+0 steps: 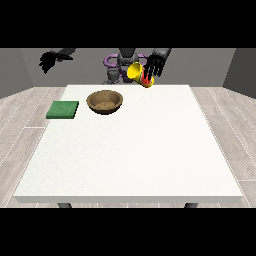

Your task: Pick the cup and pour the ball into the bowl, then pick the bowl and place it on the pad

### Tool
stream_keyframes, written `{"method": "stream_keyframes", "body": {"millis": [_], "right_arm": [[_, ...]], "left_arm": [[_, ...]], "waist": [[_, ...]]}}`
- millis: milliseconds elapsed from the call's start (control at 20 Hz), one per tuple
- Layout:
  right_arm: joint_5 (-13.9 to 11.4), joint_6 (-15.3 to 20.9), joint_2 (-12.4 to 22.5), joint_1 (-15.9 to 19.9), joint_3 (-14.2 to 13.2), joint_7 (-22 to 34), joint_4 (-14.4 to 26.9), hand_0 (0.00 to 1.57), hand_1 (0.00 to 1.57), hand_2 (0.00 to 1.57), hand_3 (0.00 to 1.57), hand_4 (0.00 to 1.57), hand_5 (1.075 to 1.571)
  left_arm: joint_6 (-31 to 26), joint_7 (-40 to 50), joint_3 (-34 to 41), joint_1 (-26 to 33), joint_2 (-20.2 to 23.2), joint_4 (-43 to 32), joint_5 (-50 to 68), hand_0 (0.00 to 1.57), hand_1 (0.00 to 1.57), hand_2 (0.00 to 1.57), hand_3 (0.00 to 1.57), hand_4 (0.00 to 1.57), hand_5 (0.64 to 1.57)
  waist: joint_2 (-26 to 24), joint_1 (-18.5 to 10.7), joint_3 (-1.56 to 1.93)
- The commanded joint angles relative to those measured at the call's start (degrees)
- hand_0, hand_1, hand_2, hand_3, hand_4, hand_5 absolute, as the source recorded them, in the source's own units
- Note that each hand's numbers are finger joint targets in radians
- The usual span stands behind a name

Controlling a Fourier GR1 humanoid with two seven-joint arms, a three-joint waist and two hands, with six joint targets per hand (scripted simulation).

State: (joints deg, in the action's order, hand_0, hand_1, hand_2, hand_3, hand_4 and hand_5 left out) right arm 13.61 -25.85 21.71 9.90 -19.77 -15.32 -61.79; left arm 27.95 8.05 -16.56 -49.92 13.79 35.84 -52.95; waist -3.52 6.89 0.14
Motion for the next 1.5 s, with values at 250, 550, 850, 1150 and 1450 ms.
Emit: {"method": "stream_keyframes", "body": {"millis": [250, 550, 850, 1150, 1450], "right_arm": [[-0.7, -1.6, 1.0, 1.0, -0.2, -2.5, 3.6, 0.0, 0.0, 0.0, 0.0, 0.0, 1.571], [-0.8, -1.2, -0.9, 3.1, 1.2, -1.9, 3.6, 0.0, 0.0, 0.0, 0.0, 0.0, 1.57], [-0.6, -0.9, 0.4, 3.7, 0.2, -1.8, 4.9, 0.0, 0.0, 0.0, 0.0, 0.0, 1.571], [0.0, -0.5, -0.2, 2.8, 0.8, 2.1, 4.3, 0.0, 0.0, 0.0, 0.0, 0.0, 1.569], [0.5, -0.1, 0.3, -2.0, -1.0, 1.0, 4.2, 0.0, 0.0, 0.0, 0.0, 0.0, 1.569]], "left_arm": [[-7.1, 12.3, -16.8, -5.6, -8.6, -3.3, -21.2, 1.48, 1.48, 1.57, 1.57, 1.57, 1.204], [-15.2, 13.9, -25.7, -10.7, -8.9, -7.0, -32.6, 1.53, 1.53, 1.57, 1.57, 1.56, 1.164], [-22.5, 14.2, -31.2, -11.7, -11.6, -8.1, -40.2, 1.46, 1.46, 1.57, 1.57, 1.51, 1.178], [-24.8, 10.1, -29.6, -10.8, -11.0, -5.6, -42.9, 1.45, 1.45, 1.57, 1.57, 1.53, 1.134], [-9.4, 14.5, -6.1, -2.6, -8.3, 2.6, -19.1, 1.3, 1.3, 1.57, 1.57, 1.57, 1.19]], "waist": [[0.0, 0.6, 0.01], [0.8, 1.9, -0.03], [1.1, 0.7, -0.1], [-1.0, -0.2, -0.14], [-2.8, -4.7, -0.79]]}}
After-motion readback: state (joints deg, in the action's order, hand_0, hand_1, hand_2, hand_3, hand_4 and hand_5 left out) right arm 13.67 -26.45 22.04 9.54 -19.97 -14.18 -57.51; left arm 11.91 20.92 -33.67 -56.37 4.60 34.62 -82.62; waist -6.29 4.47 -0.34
